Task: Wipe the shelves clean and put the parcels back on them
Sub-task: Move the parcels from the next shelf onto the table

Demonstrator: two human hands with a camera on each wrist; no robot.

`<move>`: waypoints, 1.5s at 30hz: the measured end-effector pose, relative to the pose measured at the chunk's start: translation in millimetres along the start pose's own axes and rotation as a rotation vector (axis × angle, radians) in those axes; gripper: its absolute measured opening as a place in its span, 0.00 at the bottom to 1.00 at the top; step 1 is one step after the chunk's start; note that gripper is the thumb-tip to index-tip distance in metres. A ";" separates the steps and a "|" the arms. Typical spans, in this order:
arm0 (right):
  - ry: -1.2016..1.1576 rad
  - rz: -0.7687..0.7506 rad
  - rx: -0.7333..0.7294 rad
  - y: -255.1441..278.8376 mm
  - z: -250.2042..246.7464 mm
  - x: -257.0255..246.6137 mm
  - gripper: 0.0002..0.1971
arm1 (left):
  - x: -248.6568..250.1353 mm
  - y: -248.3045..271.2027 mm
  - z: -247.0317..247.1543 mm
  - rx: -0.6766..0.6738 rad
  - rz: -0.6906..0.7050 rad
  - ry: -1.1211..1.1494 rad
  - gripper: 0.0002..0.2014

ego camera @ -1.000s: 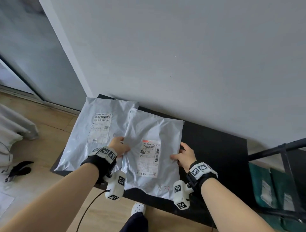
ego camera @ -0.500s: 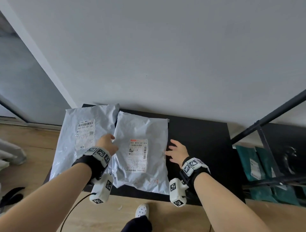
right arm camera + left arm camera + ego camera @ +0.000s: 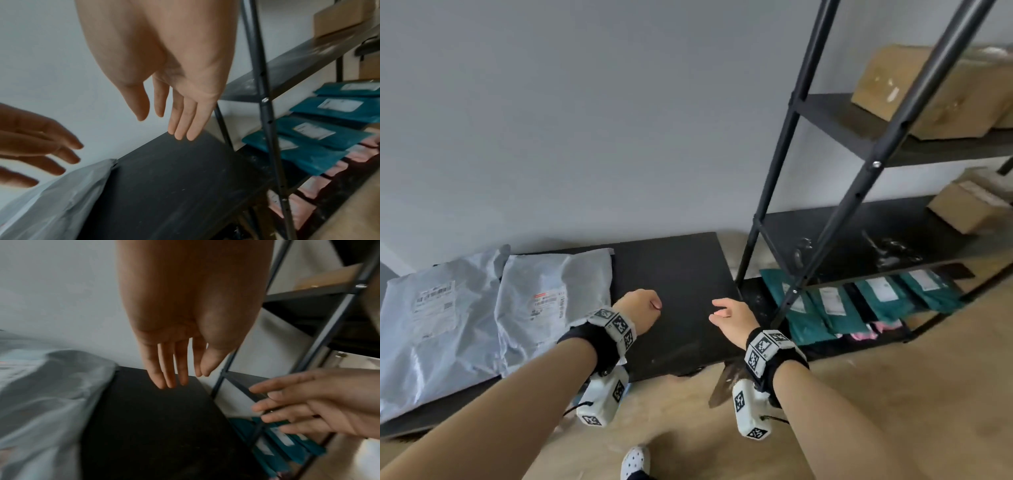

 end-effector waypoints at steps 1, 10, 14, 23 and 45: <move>0.008 -0.009 0.025 9.2 -16.9 10.5 0.21 | 25.2 3.5 9.1 -0.011 0.030 -0.029 0.11; 0.051 0.057 0.238 75.7 -166.9 117.8 0.20 | 238.1 32.2 86.6 -0.084 0.324 -0.318 0.15; 0.045 0.120 0.306 89.8 -228.3 164.0 0.20 | 319.5 32.8 111.7 -0.082 0.459 -0.441 0.15; 0.139 0.189 0.388 68.9 -364.8 238.9 0.21 | 489.2 -12.3 159.8 -0.145 0.606 -0.504 0.06; 0.175 0.140 0.438 -115.9 -689.2 369.0 0.19 | 758.9 -232.0 247.6 -0.094 0.380 -0.360 0.12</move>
Point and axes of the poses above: each hand's wrist, its own y-axis away from the middle knuckle, its own z-axis out of the palm, x = y × z, the point moved 7 cm from there along -y, towards the middle knuckle, and after that the axes turned 5 degrees about x, right-handed, at the moved point
